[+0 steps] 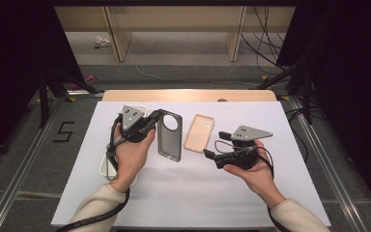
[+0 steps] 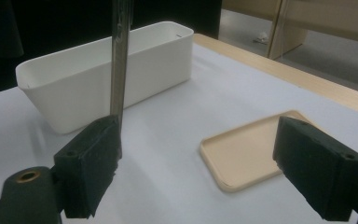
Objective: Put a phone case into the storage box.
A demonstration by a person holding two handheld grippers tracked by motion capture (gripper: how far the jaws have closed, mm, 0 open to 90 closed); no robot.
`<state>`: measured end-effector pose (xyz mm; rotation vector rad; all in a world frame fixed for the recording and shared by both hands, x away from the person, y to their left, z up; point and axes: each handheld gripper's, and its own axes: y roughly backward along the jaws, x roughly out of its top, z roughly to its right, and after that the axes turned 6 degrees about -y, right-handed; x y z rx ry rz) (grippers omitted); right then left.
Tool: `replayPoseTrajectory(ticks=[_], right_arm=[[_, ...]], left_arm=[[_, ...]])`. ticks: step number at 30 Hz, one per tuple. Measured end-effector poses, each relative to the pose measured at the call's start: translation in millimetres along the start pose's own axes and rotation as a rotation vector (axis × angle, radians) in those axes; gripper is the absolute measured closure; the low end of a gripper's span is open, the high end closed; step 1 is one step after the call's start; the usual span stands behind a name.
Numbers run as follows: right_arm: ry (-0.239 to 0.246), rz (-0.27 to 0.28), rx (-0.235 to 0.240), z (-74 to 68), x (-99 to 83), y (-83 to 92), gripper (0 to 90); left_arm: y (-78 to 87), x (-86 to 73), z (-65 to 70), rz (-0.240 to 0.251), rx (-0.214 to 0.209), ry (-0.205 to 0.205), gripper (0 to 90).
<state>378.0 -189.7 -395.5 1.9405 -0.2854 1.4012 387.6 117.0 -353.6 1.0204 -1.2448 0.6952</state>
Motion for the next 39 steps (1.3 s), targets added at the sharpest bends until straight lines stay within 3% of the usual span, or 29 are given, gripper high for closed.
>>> replayPoseTrajectory(ticks=[21,25,39], right_arm=[[-0.014,-0.014,-0.019,2.0,-7.2,2.6,16.2],[-0.019,-0.013,-0.015,2.8,-8.4,4.4,16.2],[-0.028,-0.013,-0.021,5.8,-10.9,9.5,16.1]], left_arm=[[11.2,12.9,-23.8,0.039,0.071,0.010,88.6],[12.4,13.7,-28.7,0.042,0.070,0.028,88.5],[19.3,19.2,-42.8,0.057,0.120,0.017,88.6]])
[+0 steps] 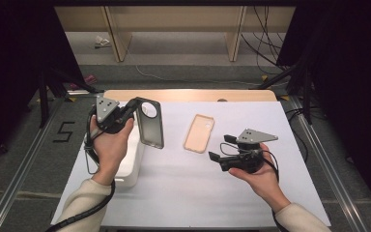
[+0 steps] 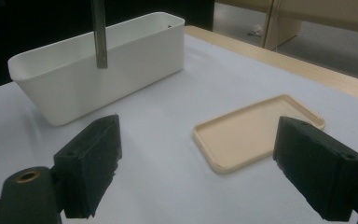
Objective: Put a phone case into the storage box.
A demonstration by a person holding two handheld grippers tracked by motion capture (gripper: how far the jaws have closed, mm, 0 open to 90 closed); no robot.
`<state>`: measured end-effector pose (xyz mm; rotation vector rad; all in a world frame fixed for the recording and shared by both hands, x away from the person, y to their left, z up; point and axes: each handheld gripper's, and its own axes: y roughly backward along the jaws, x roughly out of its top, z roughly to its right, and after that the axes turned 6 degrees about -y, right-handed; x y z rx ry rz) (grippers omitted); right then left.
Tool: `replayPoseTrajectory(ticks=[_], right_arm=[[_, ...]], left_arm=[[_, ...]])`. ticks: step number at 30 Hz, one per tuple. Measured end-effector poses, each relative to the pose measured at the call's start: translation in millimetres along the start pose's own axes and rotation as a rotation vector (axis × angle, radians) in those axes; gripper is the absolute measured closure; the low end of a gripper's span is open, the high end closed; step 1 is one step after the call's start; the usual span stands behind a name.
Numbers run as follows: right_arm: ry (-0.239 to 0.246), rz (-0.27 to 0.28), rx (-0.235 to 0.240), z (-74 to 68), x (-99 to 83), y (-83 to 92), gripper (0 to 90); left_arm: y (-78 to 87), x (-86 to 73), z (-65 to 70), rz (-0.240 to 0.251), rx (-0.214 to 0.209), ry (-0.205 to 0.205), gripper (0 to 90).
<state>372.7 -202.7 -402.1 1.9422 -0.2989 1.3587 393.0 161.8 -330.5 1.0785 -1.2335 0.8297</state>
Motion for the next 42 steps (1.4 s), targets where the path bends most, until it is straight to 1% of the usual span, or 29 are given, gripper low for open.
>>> replayPoseTrajectory(ticks=[2,6,13,15,17,19,23,28,42], right_arm=[[-0.002,0.000,-0.001,0.6,-0.3,0.8,16.1],[-0.004,0.001,-0.005,1.6,-0.5,2.7,16.1],[-0.011,0.004,-0.009,4.0,-1.6,4.5,16.1],[-0.009,0.004,-0.008,4.0,-1.7,4.7,16.1],[-0.008,0.003,-0.008,4.0,-1.7,4.7,16.1],[-0.008,0.003,-0.007,4.0,-1.8,4.5,16.1],[-0.007,0.002,-0.007,4.0,-1.6,5.0,16.1],[-0.010,0.003,-0.007,4.4,-1.6,5.2,16.1],[-0.012,0.003,-0.005,5.3,-1.8,5.8,16.0]], left_arm=[[0.4,0.2,-1.7,0.001,0.010,-0.007,88.6],[1.4,1.6,-6.9,0.006,0.025,-0.001,88.6],[6.2,6.8,-21.2,0.022,0.068,-0.001,88.6],[6.8,7.1,-24.6,0.023,0.074,0.009,88.6],[7.3,7.2,-27.2,0.021,0.081,0.008,88.6],[7.4,7.2,-29.3,0.022,0.085,0.007,88.6],[8.2,7.7,-33.9,0.018,0.101,-0.010,88.6],[9.9,8.6,-39.6,0.023,0.117,-0.004,88.7],[12.2,8.9,-50.7,0.024,0.158,-0.010,88.7]])
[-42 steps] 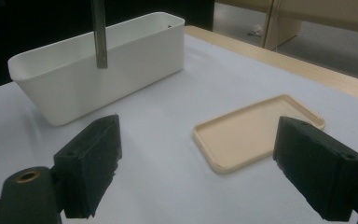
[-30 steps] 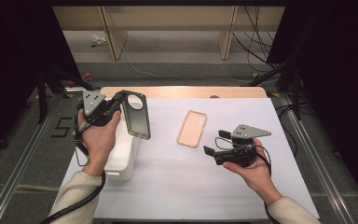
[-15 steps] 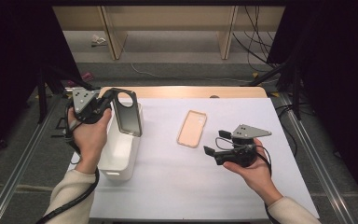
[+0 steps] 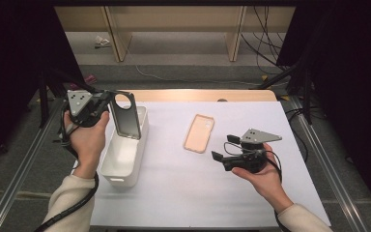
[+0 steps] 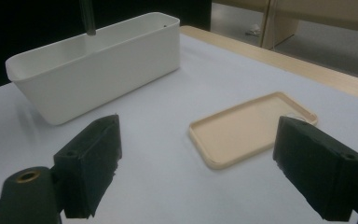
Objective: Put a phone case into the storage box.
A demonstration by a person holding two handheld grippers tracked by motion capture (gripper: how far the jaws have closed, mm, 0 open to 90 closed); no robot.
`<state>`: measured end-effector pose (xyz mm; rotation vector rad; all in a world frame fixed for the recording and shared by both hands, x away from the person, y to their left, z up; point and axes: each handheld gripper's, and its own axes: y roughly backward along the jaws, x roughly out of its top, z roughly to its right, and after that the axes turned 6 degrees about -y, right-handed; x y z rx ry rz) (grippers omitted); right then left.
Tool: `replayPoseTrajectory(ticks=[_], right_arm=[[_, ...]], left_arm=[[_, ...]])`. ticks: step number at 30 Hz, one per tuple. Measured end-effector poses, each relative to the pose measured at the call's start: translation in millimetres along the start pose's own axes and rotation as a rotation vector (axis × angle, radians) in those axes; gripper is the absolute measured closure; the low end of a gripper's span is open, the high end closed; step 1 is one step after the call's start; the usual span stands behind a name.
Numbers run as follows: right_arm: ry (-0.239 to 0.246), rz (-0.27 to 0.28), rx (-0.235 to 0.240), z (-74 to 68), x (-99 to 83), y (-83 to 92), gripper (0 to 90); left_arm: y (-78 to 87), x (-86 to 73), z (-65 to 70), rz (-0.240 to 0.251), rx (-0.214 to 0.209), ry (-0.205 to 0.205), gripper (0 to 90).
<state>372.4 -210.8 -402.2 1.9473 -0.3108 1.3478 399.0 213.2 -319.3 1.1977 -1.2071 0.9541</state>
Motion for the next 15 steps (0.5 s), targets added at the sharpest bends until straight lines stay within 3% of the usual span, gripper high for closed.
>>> replayPoseTrajectory(ticks=[15], right_arm=[[-0.014,-0.002,-0.004,3.1,-3.1,3.5,16.1]], left_arm=[[-11.2,-2.1,-3.9,-0.008,0.019,-0.030,88.6]])
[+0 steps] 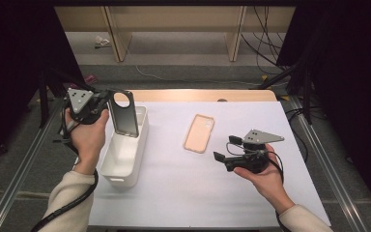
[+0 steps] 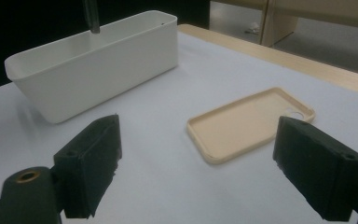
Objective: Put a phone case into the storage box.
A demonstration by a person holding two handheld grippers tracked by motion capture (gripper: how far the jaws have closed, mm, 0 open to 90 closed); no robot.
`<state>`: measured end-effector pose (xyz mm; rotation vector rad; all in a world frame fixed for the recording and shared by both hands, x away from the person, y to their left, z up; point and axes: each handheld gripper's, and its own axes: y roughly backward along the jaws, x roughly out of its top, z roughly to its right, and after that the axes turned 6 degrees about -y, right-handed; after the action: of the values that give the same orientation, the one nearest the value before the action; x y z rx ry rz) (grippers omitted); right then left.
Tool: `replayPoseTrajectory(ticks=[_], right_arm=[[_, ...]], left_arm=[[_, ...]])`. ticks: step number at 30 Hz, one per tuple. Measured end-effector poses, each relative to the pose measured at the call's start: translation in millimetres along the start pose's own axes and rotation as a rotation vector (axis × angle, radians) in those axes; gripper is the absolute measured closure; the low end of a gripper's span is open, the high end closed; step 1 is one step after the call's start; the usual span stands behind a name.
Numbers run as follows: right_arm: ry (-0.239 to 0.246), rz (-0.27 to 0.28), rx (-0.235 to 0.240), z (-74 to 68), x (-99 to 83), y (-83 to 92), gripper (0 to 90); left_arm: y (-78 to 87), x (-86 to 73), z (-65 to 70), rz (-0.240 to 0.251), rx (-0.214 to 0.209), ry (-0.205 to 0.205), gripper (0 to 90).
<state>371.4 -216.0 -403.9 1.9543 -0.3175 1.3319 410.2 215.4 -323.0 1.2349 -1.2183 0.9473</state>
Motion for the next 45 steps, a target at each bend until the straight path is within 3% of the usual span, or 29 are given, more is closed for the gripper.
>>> replayPoseTrajectory(ticks=[17,45], right_arm=[[-0.002,-0.009,0.009,-1.4,-2.2,-0.5,16.1],[-0.005,-0.002,0.015,-2.1,-3.5,3.9,16.1]], left_arm=[[-15.7,1.2,-7.2,-0.009,0.026,-0.031,88.6],[-42.3,-1.0,-5.8,-0.022,0.037,-0.011,88.6]])
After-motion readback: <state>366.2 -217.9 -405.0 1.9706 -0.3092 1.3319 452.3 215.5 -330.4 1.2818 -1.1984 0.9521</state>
